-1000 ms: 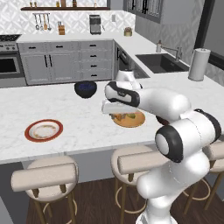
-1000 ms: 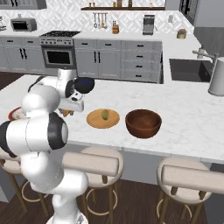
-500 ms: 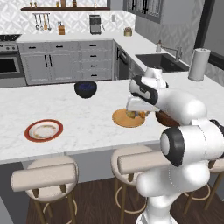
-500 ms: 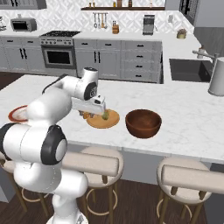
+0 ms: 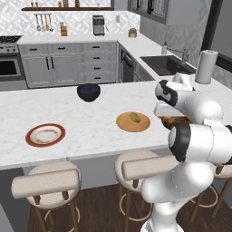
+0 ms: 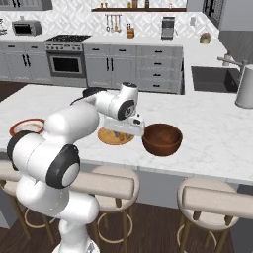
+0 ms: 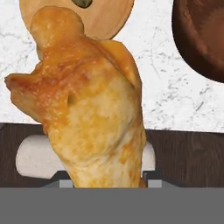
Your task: Pick the chicken drumstick and potato from their plates and place them in the bowl. Then put the bowl in the fridge.
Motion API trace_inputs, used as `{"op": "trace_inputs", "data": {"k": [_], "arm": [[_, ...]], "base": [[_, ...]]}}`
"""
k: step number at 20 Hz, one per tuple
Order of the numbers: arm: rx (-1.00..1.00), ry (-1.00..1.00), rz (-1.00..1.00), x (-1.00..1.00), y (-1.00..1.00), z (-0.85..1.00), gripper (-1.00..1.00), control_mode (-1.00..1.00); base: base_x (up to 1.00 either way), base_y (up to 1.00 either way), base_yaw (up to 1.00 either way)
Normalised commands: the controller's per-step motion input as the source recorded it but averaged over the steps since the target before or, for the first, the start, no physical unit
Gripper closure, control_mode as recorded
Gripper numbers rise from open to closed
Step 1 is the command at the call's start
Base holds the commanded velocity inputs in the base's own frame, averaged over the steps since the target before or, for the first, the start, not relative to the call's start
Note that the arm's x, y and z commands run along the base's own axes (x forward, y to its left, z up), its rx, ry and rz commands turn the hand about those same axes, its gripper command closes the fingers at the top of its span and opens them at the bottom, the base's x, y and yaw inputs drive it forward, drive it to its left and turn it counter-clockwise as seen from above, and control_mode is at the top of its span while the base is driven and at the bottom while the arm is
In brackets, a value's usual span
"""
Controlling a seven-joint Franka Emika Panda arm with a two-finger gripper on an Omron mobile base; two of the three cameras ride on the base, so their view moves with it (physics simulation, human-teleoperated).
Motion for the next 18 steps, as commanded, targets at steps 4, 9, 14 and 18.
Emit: {"op": "trace_inputs", "data": {"k": [4,9,14,18], "arm": [[-0.04,0.00,0.00,0.07,-1.00,-0.01,1.00,-1.00],[-0.05,0.00,0.00,0.10,-0.91,-0.06,1.00,-1.00],[-0.02,0.00,0.01,0.41,-0.19,-0.15,1.00,-1.00],[0.00,0.00,0.00,0.57,-0.10,-0.11,1.00,-1.00]], "base": [[0.00,0.00,0.00],[0.00,0.00,0.00],[0.00,0.00,0.00],[0.00,0.00,0.00]]}}
